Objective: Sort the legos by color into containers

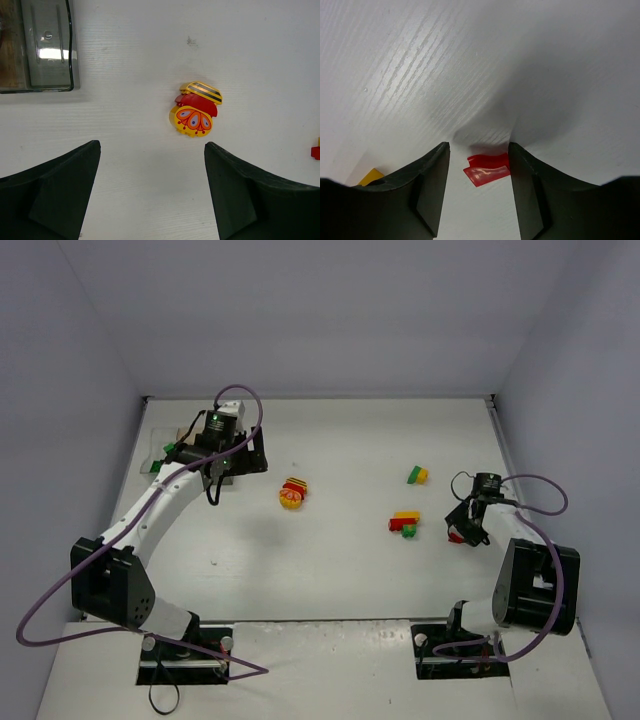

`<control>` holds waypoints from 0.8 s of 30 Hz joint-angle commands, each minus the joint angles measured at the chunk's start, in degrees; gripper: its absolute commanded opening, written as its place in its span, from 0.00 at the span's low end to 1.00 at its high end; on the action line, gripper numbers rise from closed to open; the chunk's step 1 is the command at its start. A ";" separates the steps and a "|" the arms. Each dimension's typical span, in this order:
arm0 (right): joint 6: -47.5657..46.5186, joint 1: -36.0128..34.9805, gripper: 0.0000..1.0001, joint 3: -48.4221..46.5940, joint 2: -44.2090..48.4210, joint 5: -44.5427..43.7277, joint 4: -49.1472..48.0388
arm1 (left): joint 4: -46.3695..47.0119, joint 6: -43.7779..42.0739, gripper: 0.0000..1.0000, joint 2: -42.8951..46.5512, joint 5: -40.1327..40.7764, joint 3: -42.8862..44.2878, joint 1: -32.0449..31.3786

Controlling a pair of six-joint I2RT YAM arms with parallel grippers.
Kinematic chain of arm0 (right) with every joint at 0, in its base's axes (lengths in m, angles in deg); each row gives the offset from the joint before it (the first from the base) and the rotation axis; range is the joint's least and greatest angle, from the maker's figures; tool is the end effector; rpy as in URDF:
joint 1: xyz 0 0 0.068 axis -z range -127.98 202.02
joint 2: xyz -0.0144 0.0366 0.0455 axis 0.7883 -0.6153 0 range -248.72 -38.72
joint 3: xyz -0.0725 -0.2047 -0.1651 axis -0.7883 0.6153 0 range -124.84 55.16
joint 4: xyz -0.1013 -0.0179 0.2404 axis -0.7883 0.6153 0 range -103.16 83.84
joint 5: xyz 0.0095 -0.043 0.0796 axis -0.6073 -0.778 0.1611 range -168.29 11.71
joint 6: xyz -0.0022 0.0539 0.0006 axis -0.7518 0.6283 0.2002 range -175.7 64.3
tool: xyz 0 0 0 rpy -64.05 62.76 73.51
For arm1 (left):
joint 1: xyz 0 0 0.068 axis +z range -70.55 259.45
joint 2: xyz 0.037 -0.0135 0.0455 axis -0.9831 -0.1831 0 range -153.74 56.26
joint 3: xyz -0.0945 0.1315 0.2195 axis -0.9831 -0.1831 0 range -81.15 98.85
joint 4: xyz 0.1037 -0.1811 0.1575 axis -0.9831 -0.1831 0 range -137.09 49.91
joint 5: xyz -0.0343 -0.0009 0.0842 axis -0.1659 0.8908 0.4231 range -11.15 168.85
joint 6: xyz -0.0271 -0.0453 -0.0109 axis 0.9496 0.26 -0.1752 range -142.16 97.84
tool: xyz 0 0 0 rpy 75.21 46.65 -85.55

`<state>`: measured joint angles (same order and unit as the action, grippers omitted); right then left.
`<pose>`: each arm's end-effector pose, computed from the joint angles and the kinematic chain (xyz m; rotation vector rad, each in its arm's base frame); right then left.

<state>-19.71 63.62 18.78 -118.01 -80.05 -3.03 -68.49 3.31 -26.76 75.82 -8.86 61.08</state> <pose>0.2518 -0.0528 0.1624 1.0206 2.2834 0.1391 0.3077 -0.1042 0.3196 -0.1134 2.2927 -0.4637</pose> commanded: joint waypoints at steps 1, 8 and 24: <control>1.19 0.01 0.48 1.57 0.01 1.23 0.59 | 2.21 -0.95 0.78 1.46 -0.40 1.71 0.09; 4.26 0.01 0.51 3.51 2.12 -0.17 1.99 | 1.95 -0.95 0.78 1.46 -0.58 1.71 0.27; 4.44 -0.08 0.55 1.49 2.47 -1.93 6.92 | 1.86 -0.78 0.78 2.16 -1.72 1.80 0.88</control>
<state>-15.63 63.62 20.64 -114.88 -80.10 -0.49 -68.51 3.31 -26.76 74.69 -8.86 61.26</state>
